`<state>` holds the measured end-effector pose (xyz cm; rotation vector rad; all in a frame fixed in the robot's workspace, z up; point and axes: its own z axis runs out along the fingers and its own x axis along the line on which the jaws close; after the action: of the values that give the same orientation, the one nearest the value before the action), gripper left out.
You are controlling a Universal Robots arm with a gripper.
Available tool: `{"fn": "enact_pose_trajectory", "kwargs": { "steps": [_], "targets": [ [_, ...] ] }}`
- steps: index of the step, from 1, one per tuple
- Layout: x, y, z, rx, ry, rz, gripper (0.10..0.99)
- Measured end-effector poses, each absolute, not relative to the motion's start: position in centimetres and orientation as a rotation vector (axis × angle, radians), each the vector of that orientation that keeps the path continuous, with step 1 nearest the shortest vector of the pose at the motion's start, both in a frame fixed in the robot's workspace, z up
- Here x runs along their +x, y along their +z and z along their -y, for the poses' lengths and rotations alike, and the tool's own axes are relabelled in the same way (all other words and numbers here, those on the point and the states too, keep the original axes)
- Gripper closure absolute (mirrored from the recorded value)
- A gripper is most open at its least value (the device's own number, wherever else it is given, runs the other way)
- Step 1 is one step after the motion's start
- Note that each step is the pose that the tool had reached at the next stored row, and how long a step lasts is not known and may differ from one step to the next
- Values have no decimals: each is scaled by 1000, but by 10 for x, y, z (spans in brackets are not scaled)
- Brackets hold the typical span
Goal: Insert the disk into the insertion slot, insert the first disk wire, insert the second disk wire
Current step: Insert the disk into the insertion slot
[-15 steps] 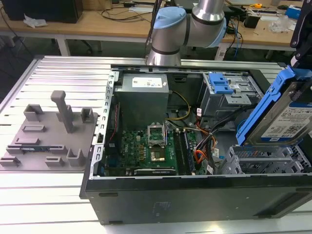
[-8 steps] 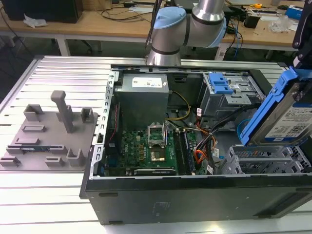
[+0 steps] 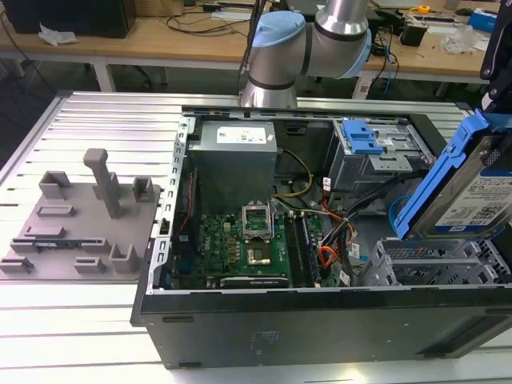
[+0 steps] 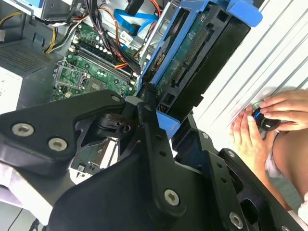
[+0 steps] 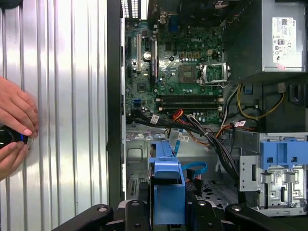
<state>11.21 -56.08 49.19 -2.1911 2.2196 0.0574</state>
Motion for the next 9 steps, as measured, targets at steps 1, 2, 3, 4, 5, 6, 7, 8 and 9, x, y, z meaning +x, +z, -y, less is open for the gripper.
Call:
{"fn": "enact_pose_trajectory", "kwargs": {
  "steps": [1, 2, 3, 4, 5, 6, 7, 8, 9],
  "targets": [
    [112, 492, 560, -2191, 57, -2220, 722],
    [112, 492, 560, -2191, 57, -2220, 722],
    [112, 492, 559, -2191, 57, -2220, 722],
    [112, 492, 559, -2191, 57, -2220, 722],
    [113, 492, 558, -2191, 57, -2220, 722],
    [114, 491, 557, -2191, 57, -2220, 722],
    [114, 491, 556, -2192, 57, -2220, 722],
    [115, 491, 556, -2192, 58, -2220, 722],
    [115, 491, 556, -2191, 58, -2220, 722]
  ]
}}
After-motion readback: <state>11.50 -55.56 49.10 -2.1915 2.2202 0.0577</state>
